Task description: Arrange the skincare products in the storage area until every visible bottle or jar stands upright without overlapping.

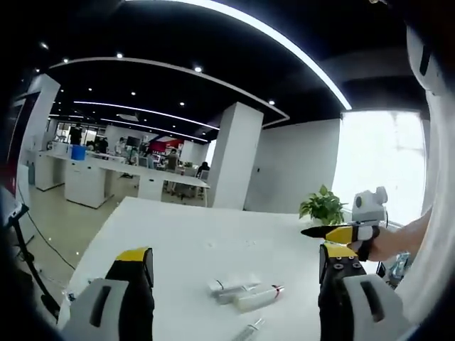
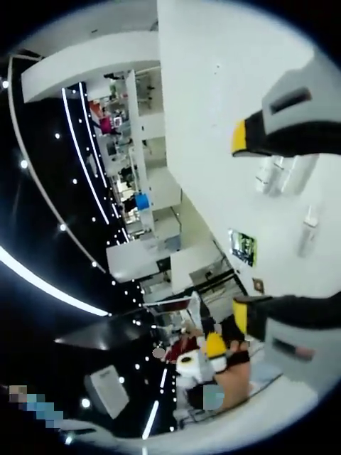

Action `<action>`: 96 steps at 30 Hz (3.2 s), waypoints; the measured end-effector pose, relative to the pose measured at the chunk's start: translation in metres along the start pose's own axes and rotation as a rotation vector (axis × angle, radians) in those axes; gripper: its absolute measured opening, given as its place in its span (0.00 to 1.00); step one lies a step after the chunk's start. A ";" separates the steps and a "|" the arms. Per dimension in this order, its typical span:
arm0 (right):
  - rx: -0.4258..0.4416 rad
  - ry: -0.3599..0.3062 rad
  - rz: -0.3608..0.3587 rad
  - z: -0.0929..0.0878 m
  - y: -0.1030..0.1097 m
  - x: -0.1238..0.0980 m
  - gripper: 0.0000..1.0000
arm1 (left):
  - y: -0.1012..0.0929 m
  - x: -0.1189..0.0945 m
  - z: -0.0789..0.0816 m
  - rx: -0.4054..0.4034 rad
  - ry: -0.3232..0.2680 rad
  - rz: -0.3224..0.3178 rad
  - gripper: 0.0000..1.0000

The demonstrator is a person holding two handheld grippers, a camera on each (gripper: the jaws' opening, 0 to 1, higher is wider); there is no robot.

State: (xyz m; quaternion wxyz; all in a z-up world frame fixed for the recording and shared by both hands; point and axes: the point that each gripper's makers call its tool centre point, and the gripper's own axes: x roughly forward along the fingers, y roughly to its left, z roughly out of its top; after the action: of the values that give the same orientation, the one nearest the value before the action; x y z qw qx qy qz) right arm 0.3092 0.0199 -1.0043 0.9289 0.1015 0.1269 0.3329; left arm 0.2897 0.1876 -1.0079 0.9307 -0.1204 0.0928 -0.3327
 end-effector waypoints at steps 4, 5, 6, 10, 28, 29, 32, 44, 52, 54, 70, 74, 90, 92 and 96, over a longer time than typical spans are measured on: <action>-0.009 0.006 0.010 0.003 0.006 0.006 0.80 | -0.004 0.003 -0.005 -0.021 -0.004 -0.008 1.00; -0.012 0.015 0.019 0.002 0.008 0.009 0.80 | -0.005 0.004 -0.005 -0.025 -0.007 -0.009 1.00; -0.014 0.020 0.024 0.001 0.010 0.010 0.80 | -0.006 0.005 -0.005 -0.028 -0.007 -0.011 1.00; -0.031 0.042 0.037 -0.001 0.012 0.014 0.81 | -0.007 0.010 -0.008 -0.028 -0.002 -0.025 1.00; -0.003 0.070 0.028 -0.007 -0.001 0.031 0.82 | 0.021 -0.011 -0.011 -0.004 0.040 0.017 1.00; -0.003 0.071 0.027 -0.007 -0.002 0.031 0.83 | 0.021 -0.011 -0.011 -0.003 0.042 0.018 1.00; -0.004 0.075 0.024 -0.009 -0.003 0.031 0.83 | 0.021 -0.014 -0.011 0.004 0.048 0.021 1.00; -0.001 0.093 -0.002 -0.020 -0.016 0.027 0.87 | 0.024 -0.018 -0.015 0.013 0.068 0.028 1.00; -0.057 0.138 0.005 -0.029 -0.022 0.030 0.90 | 0.018 -0.015 -0.015 0.017 0.076 0.016 1.00; -0.080 0.154 0.009 -0.030 -0.026 0.031 0.90 | 0.017 -0.015 -0.014 0.019 0.075 0.016 1.00; -0.331 0.375 0.019 -0.045 -0.117 0.064 0.80 | 0.032 -0.028 -0.018 0.016 0.078 0.088 1.00; -0.333 0.412 0.050 -0.050 -0.135 0.076 0.60 | 0.038 -0.028 -0.020 0.010 0.094 0.113 0.99; -0.694 0.922 0.262 -0.154 -0.185 0.096 0.46 | 0.043 -0.030 -0.015 0.041 0.145 0.169 0.98; -0.718 0.972 0.280 -0.163 -0.193 0.097 0.46 | 0.045 -0.031 -0.016 0.038 0.151 0.176 0.98; -0.775 1.014 0.323 -0.173 -0.193 0.102 0.46 | 0.049 -0.034 -0.018 0.047 0.172 0.192 0.98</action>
State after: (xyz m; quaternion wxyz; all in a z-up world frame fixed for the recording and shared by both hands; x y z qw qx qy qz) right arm 0.4469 -0.0428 -1.2384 0.6616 -0.3918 0.4030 0.4963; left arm 0.2884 0.2433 -1.0361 0.9493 -0.0603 0.1758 -0.2534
